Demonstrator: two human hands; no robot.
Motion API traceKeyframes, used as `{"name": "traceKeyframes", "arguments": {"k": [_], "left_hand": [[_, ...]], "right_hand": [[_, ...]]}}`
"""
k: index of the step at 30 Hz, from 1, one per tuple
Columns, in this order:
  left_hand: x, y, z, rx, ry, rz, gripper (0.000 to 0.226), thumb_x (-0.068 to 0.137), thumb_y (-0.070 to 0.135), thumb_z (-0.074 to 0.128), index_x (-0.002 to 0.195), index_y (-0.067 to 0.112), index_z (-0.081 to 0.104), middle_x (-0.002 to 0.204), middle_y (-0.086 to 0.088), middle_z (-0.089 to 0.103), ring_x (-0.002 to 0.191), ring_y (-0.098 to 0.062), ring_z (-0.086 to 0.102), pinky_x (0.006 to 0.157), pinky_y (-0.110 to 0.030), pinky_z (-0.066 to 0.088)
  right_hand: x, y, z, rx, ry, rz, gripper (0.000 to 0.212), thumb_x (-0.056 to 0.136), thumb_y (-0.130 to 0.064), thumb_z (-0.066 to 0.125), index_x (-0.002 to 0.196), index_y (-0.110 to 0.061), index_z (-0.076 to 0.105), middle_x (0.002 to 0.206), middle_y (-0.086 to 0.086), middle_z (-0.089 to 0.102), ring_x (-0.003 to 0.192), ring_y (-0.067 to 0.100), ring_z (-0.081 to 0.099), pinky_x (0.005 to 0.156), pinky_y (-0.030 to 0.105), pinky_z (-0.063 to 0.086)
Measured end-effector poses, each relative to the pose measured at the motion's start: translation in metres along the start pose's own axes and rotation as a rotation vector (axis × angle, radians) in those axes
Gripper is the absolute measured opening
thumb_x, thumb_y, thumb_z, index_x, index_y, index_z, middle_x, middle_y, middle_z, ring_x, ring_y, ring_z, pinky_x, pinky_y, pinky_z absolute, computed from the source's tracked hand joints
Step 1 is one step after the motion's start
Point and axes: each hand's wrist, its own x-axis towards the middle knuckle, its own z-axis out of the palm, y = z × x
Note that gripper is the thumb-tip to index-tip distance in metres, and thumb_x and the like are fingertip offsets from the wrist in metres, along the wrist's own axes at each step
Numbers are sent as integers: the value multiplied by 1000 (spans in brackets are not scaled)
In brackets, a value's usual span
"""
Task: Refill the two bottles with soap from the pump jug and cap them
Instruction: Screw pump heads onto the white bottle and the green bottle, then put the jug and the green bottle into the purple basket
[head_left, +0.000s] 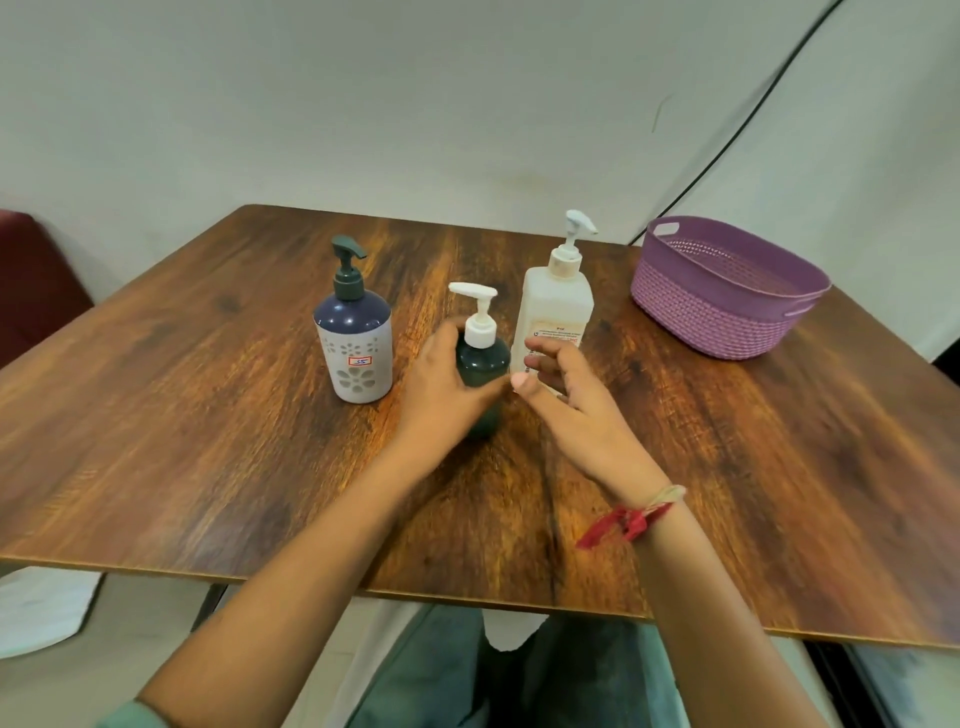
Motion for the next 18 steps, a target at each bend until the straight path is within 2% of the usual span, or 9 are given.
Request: {"name": "traceKeyframes", "arguments": {"k": [3, 6, 9, 10, 12, 14, 16, 18], "left_hand": [[10, 0, -3, 19, -14, -32, 69, 73, 36, 76, 129, 23, 39, 131, 4, 49, 122, -14, 46, 100, -32, 42], [-7, 5, 3, 72, 82, -60, 87, 77, 35, 74, 145, 24, 21, 147, 0, 27, 137, -15, 27, 109, -31, 25], [-38, 13, 14, 115, 246, 110, 81, 82, 36, 66, 146, 24, 18, 150, -3, 21, 142, -18, 18, 114, -42, 24], [-44, 15, 19, 104, 257, 173, 76, 83, 36, 63, 144, 25, 19, 150, -5, 22, 142, -18, 16, 116, -40, 22], [-48, 21, 30, 97, 232, 290, 68, 84, 34, 61, 141, 24, 25, 149, -6, 23, 143, -17, 16, 117, -28, 16], [-46, 29, 42, 79, 178, 376, 62, 83, 29, 61, 138, 21, 33, 145, -6, 29, 140, -15, 21, 115, -21, 17], [-39, 37, 51, 65, 85, 395, 55, 83, 26, 59, 134, 19, 39, 140, -6, 36, 136, -8, 25, 112, -16, 19], [-32, 41, 58, 53, -30, 357, 48, 82, 27, 53, 129, 21, 45, 134, 0, 40, 131, -6, 32, 107, -14, 23]], "right_hand": [[3, 4, 4, 20, 3, 1, 27, 96, -26, 49, 123, -22, 47, 123, -7, 52, 120, 9, 49, 104, 31, 41], [3, 11, 2, 43, 9, 11, 26, 96, -30, 49, 121, -24, 47, 125, -6, 52, 119, 9, 50, 97, 21, 42], [0, 18, -12, 60, 64, 49, 31, 95, -30, 50, 124, -19, 48, 130, -4, 52, 119, 9, 51, 96, 22, 45], [0, 20, -17, 56, 84, 68, 31, 95, -30, 49, 124, -17, 50, 130, -3, 53, 118, 9, 51, 94, 19, 45], [0, 24, -25, 55, 135, 73, 27, 96, -28, 50, 117, -12, 55, 124, -1, 59, 113, 8, 55, 83, 10, 46], [0, 25, -32, 91, 196, 40, 22, 95, -24, 51, 109, -9, 59, 110, -3, 64, 98, -2, 59, 75, 5, 44], [-1, 25, -36, 115, 246, 18, 19, 95, -21, 52, 106, -9, 60, 96, -9, 64, 82, -13, 59, 69, 5, 43], [-4, 31, -40, 127, 280, 22, 16, 95, -21, 52, 104, -10, 61, 89, -12, 62, 74, -13, 58, 66, 6, 44]]}}
